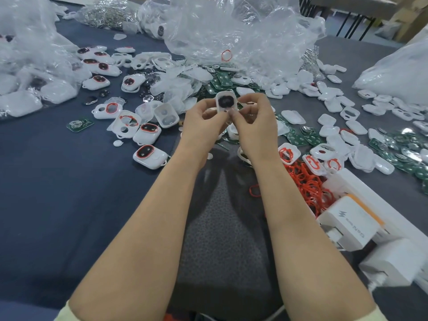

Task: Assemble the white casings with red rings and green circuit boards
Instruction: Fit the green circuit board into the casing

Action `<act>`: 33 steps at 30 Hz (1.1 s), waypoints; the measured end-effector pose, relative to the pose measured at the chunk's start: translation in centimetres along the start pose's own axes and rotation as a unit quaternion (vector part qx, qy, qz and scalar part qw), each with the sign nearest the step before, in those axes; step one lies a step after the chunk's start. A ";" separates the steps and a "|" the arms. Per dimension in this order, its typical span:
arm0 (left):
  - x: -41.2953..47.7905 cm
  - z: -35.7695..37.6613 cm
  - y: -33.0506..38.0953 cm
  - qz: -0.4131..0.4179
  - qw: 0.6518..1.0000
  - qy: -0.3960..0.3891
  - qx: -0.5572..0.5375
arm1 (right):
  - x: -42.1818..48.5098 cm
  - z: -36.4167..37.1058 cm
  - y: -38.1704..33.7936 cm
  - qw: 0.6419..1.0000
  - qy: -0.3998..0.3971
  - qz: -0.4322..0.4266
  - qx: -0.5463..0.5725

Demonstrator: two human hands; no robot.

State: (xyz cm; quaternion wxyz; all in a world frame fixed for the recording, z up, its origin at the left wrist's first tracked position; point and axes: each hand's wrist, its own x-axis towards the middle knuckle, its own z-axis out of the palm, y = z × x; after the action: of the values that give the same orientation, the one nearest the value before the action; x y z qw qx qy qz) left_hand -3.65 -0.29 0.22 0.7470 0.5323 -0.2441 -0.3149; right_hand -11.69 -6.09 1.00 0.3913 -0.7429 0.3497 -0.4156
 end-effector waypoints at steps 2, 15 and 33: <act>0.1 -0.1 -0.1 0.001 1.000 -0.001 0.005 | 0.1 -0.2 0.0 0.999 -0.011 0.037 0.036; 0.3 -0.3 -0.3 -0.009 0.999 -0.010 0.033 | 0.5 -0.5 0.3 0.993 -0.050 0.074 0.076; 0.1 -0.1 -0.1 -0.005 0.997 -0.002 0.081 | 0.9 -0.2 0.7 0.982 -0.055 0.119 0.133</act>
State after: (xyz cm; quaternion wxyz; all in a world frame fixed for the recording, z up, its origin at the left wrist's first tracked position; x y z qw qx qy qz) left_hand -3.58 -0.34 0.08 0.6991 0.5915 -0.2677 -0.2995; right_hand -11.62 -7.20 0.81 0.5517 -0.6593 0.3551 -0.3671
